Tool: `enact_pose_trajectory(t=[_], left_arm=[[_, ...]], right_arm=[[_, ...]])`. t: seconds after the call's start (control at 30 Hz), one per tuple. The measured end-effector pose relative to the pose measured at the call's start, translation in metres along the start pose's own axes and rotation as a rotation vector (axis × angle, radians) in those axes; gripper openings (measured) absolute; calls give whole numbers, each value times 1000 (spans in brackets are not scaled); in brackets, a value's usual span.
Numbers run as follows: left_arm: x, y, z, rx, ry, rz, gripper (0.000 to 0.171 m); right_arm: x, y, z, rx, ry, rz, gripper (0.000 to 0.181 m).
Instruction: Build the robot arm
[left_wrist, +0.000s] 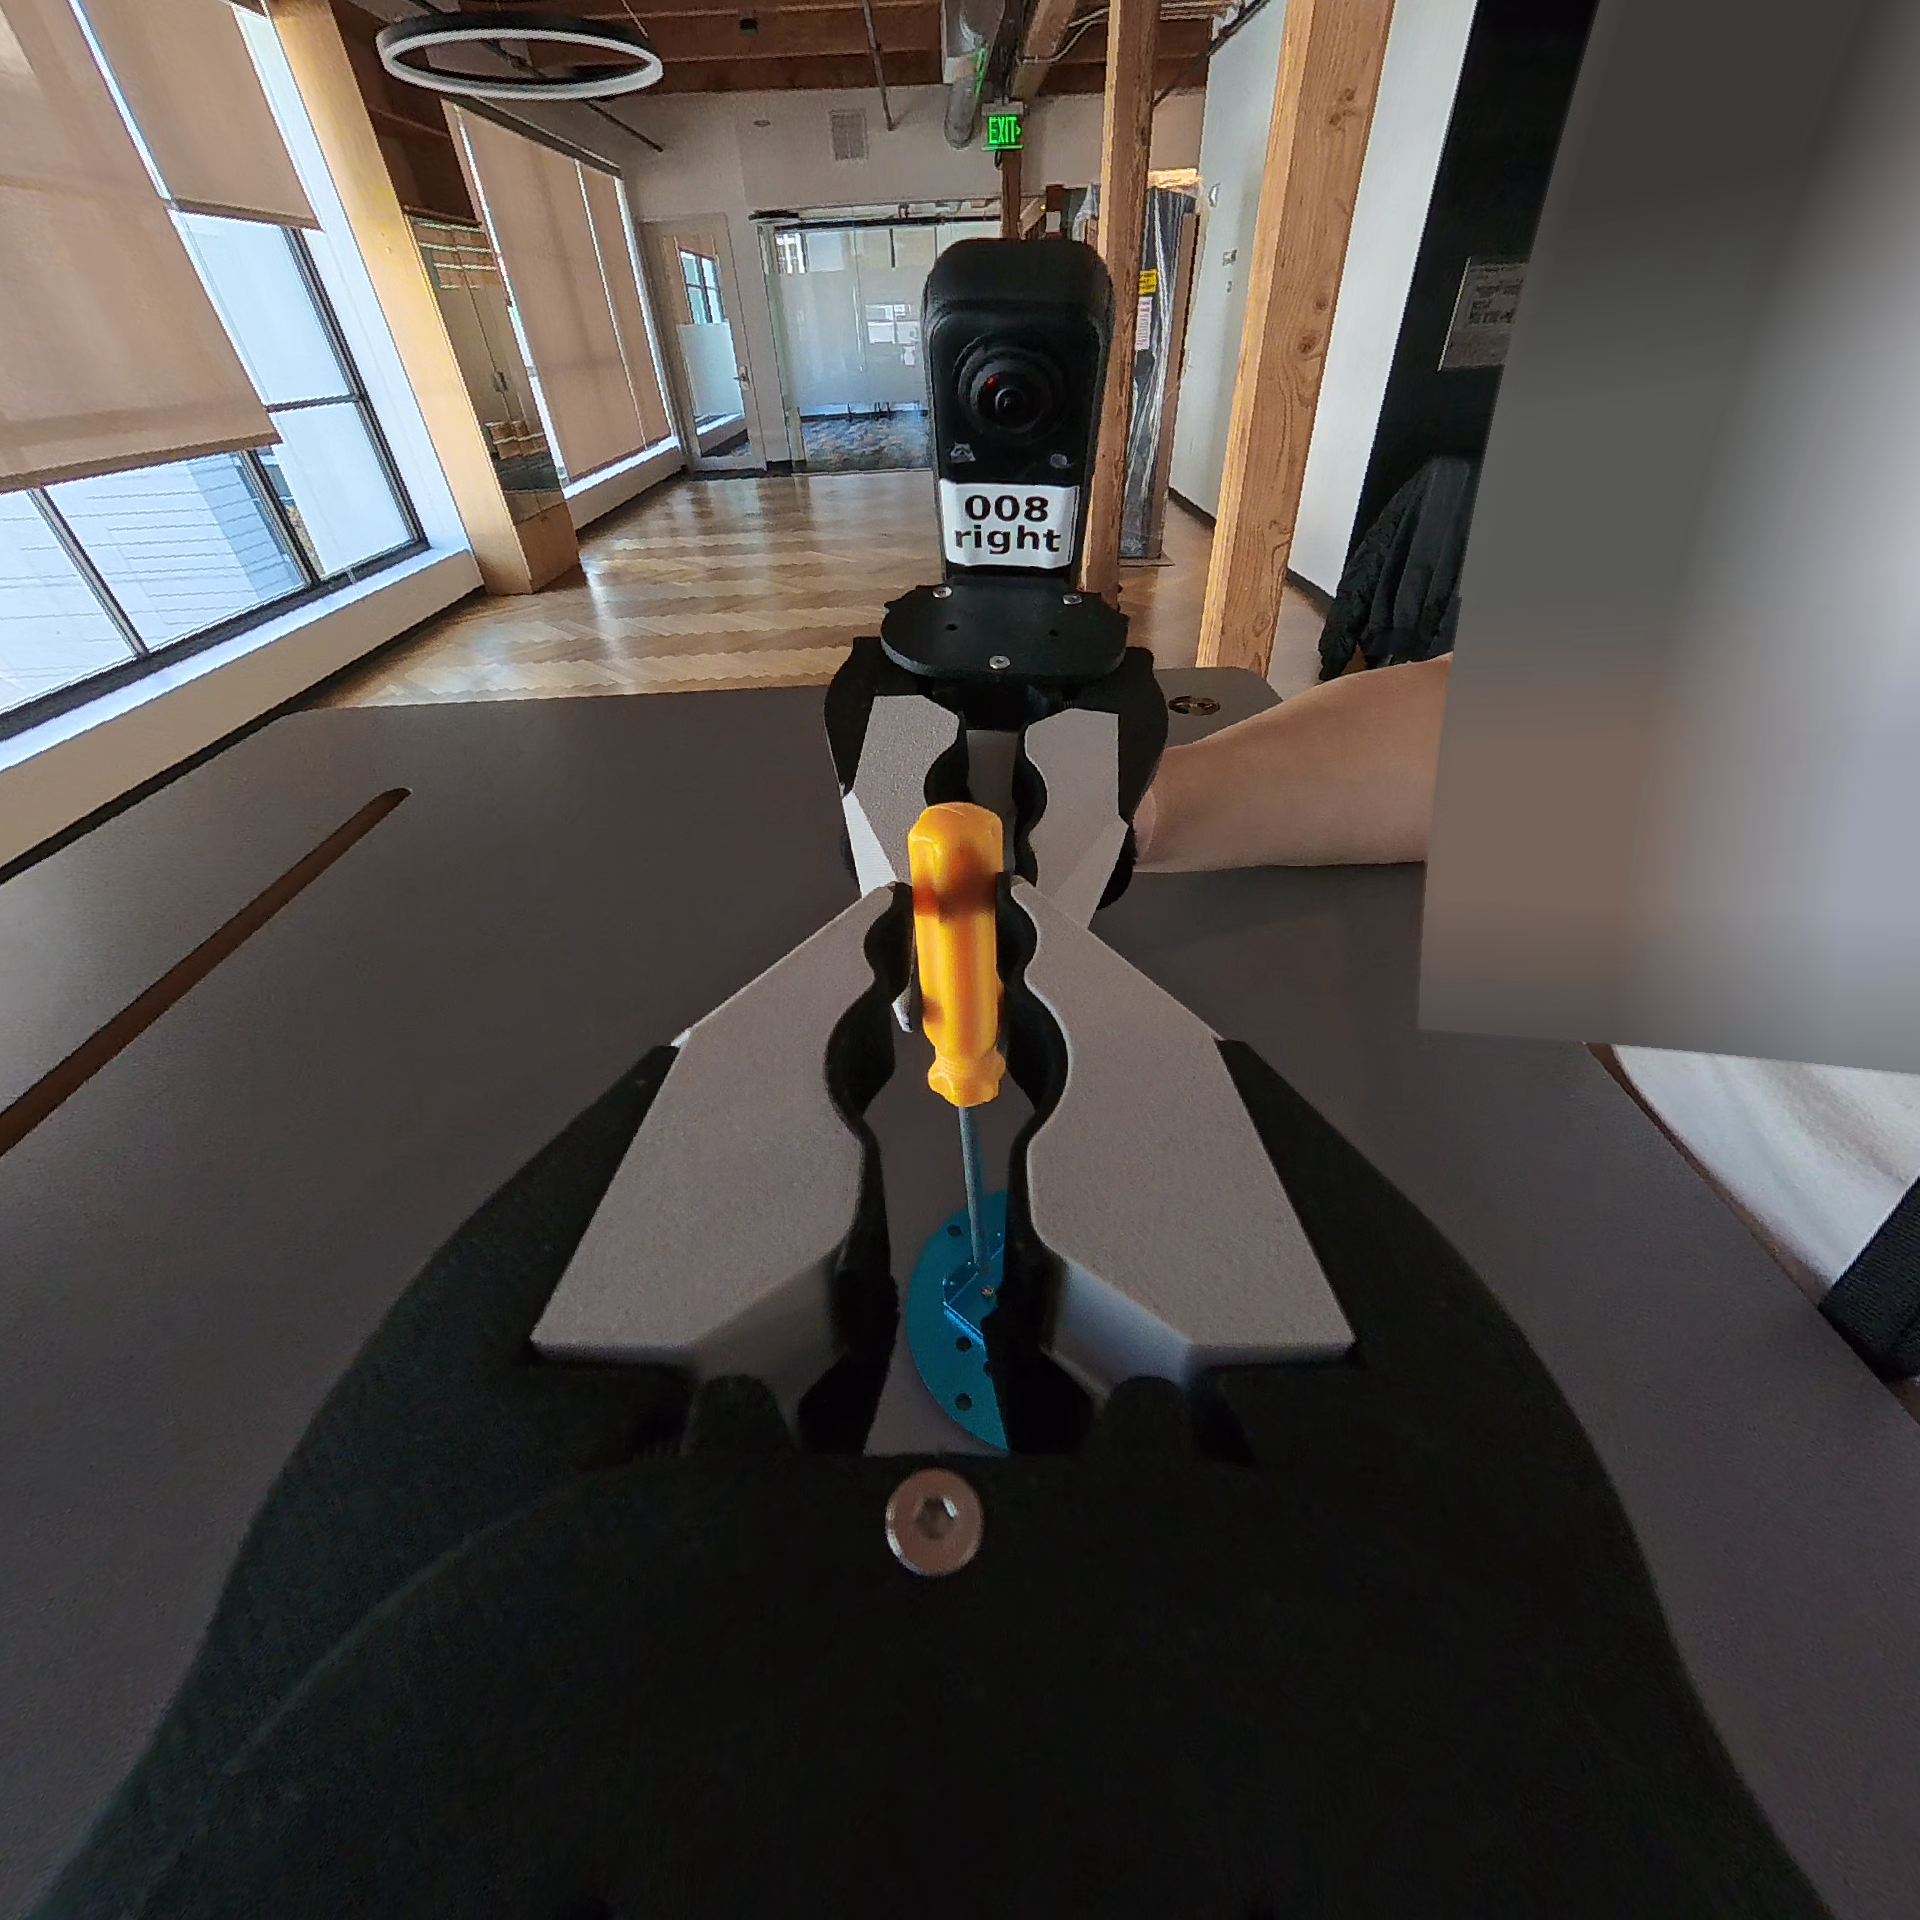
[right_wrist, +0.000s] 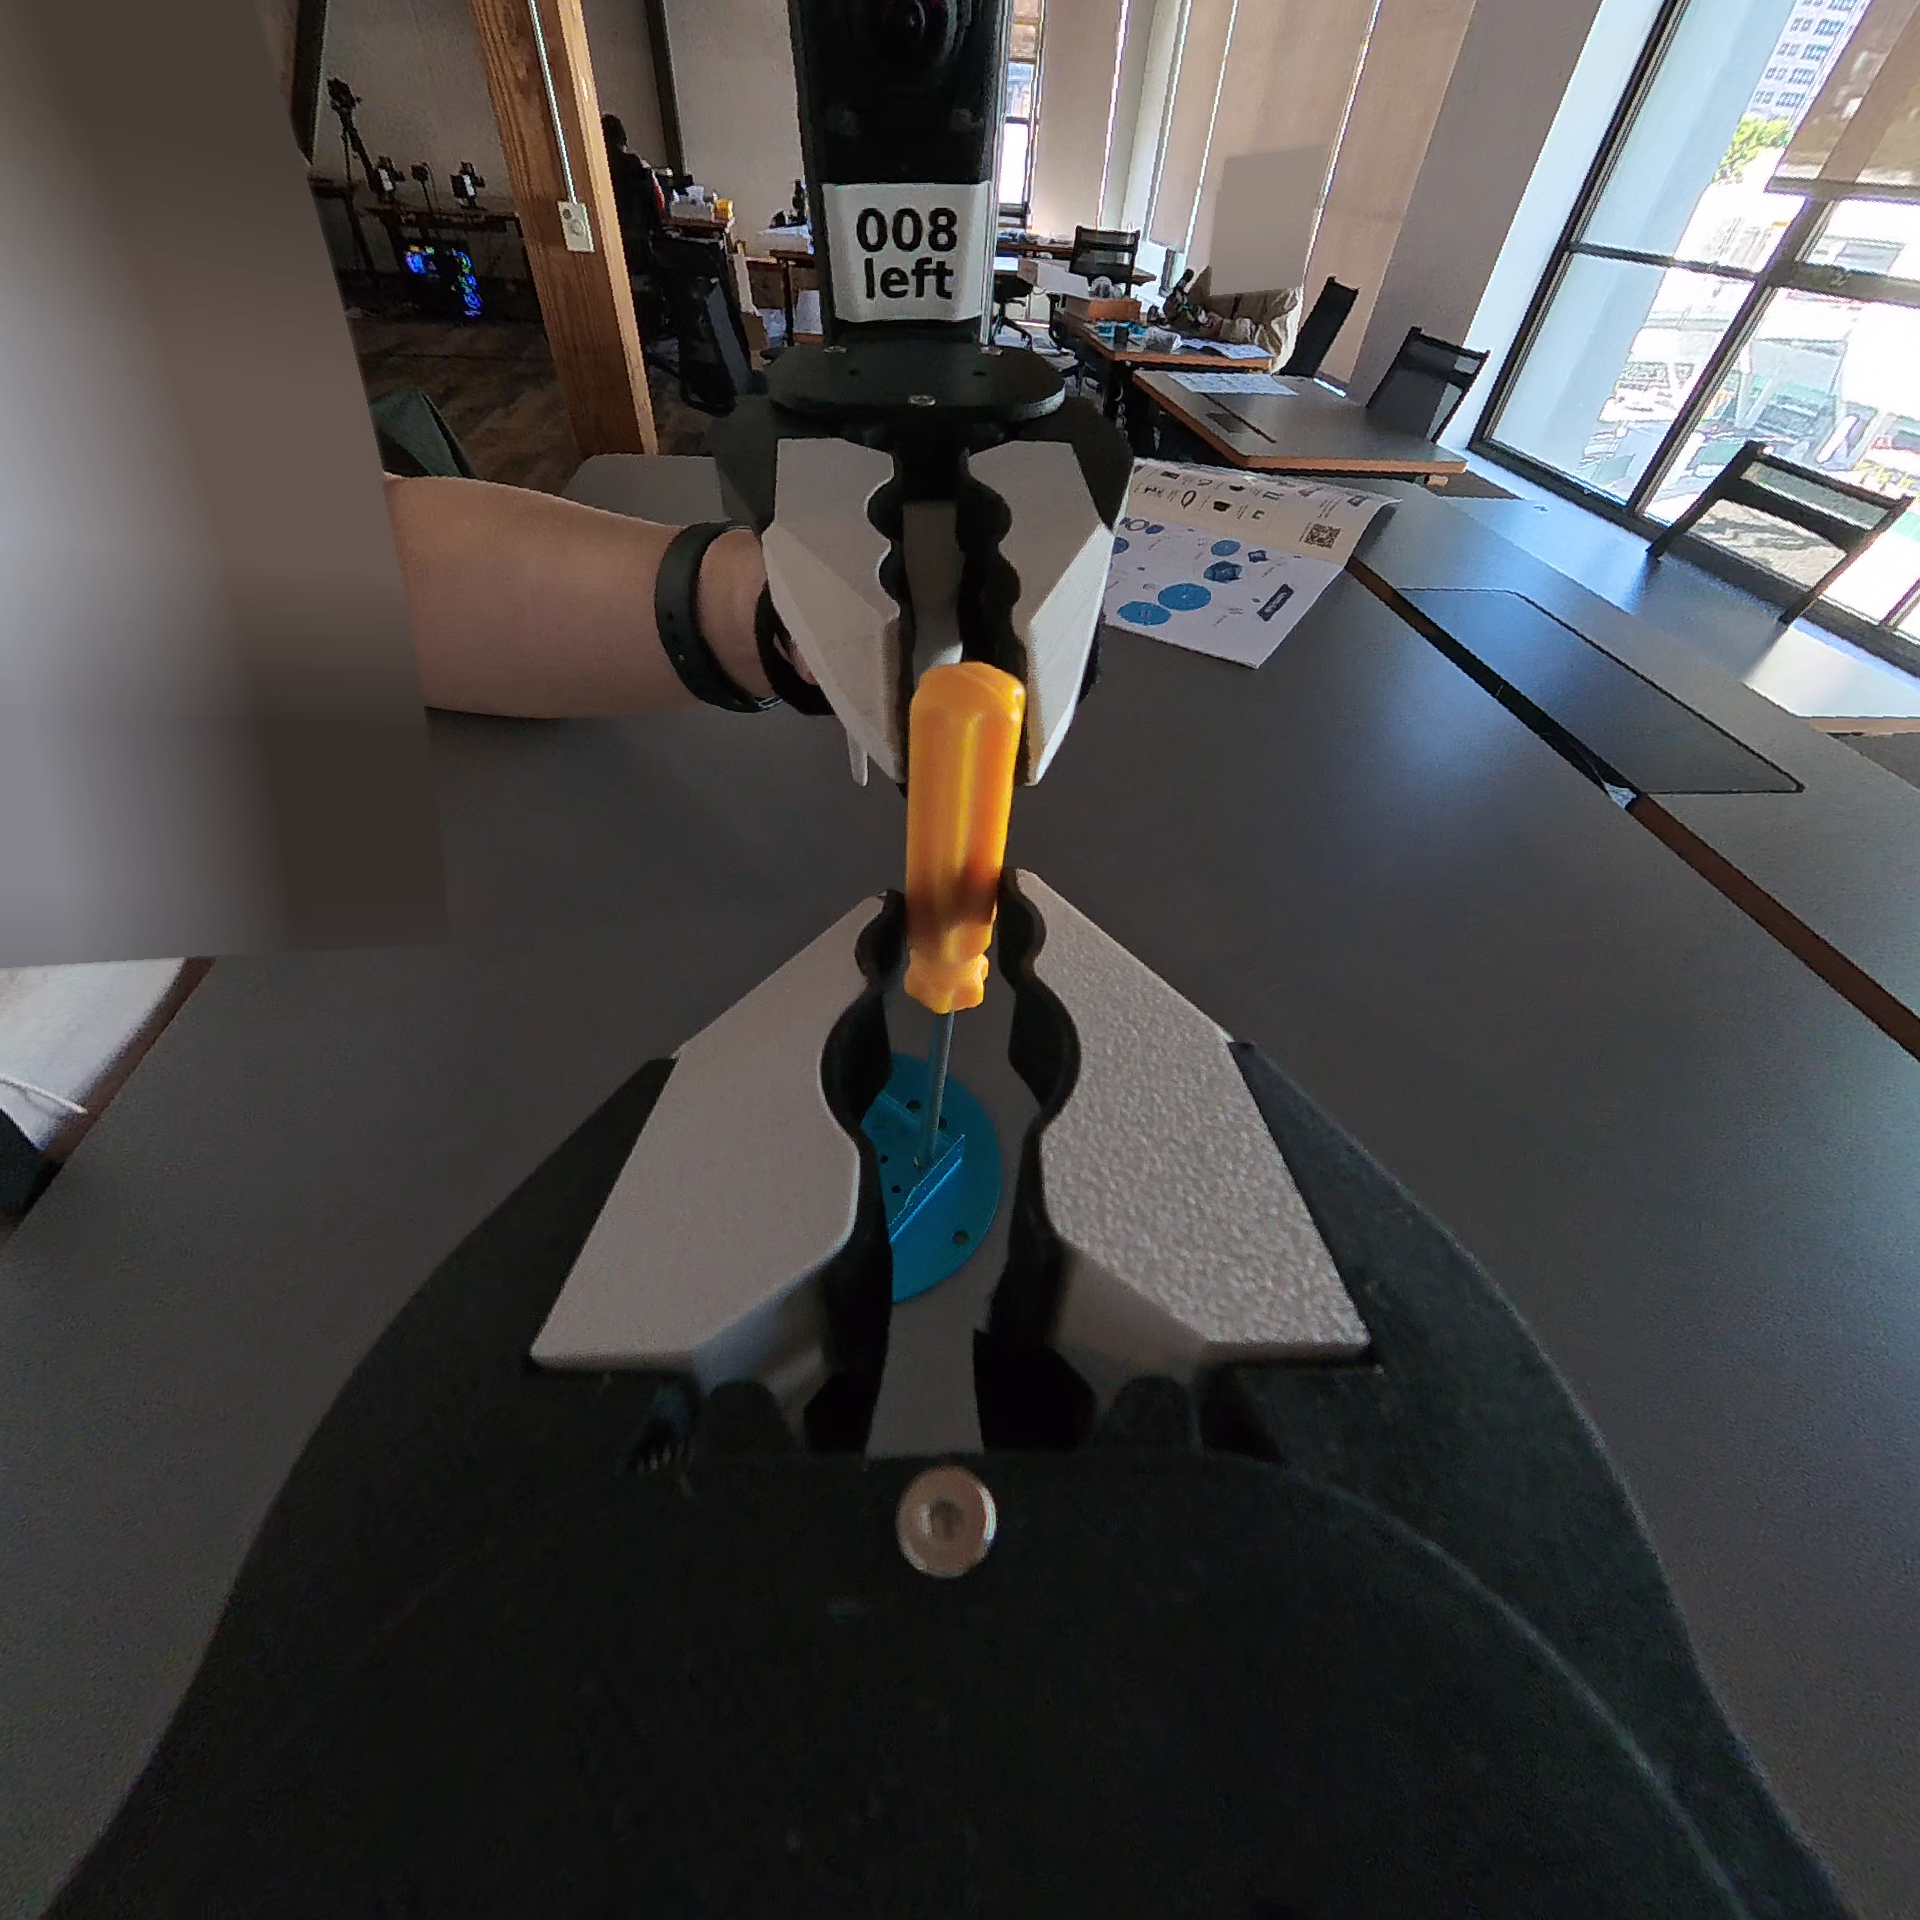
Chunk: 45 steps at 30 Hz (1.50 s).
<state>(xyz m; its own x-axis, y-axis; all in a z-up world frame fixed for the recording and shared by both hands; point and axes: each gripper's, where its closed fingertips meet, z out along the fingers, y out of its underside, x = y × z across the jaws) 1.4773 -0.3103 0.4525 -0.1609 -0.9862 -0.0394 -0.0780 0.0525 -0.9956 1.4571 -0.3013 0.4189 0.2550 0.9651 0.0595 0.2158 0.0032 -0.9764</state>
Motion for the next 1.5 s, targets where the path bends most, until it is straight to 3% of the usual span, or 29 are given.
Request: enact_pose_trajectory(t=[1.5], left_arm=[[1,2,2,-18,-7,10,13]], right_arm=[[-1,2,0,4,-20,15,17]])
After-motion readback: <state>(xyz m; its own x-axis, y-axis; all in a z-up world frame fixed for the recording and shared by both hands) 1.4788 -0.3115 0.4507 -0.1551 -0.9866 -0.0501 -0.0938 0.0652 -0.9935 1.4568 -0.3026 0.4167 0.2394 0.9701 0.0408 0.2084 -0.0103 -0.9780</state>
